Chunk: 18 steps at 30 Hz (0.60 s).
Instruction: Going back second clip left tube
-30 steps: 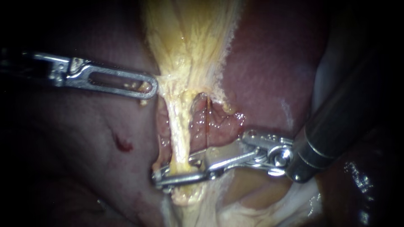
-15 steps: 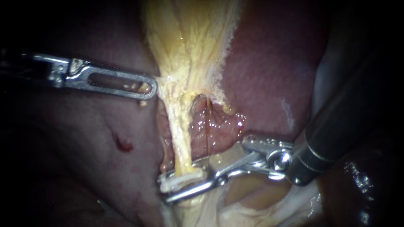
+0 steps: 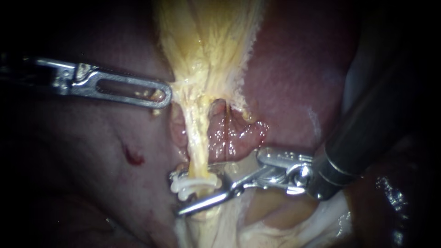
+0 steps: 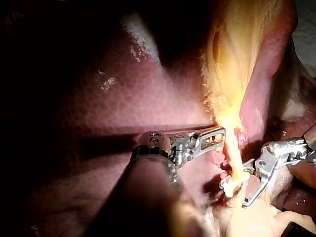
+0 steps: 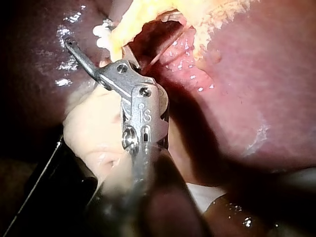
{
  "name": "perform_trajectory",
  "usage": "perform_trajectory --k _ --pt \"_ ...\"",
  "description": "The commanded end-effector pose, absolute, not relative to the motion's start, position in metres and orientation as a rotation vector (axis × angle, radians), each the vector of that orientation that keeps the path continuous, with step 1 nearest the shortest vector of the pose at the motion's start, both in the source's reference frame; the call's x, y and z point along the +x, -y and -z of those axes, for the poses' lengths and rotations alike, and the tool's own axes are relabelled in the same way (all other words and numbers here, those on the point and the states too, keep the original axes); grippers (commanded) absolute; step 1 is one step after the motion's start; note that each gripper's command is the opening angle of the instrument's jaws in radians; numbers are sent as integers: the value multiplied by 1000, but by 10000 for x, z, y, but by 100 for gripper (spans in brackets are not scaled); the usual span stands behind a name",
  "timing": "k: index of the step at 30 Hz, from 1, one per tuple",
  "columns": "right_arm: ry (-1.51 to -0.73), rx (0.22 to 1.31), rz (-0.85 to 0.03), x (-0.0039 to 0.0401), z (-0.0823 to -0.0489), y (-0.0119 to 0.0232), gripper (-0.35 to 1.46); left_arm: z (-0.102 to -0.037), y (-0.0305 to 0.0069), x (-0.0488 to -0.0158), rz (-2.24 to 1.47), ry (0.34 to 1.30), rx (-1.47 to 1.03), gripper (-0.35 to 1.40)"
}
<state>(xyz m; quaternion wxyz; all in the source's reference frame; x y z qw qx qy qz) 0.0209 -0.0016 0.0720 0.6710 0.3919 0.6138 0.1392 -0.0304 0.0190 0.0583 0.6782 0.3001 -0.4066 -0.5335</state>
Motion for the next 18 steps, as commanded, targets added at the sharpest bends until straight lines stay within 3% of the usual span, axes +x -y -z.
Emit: perform_trajectory --k 1,18 --pt "-1385 862 -316 208 -722 14 50 -584 -190 -304 1198 914 674 -35" --pt "-1386 672 -282 168 -743 2 50 -584 -189 -302 1197 914 675 -35"
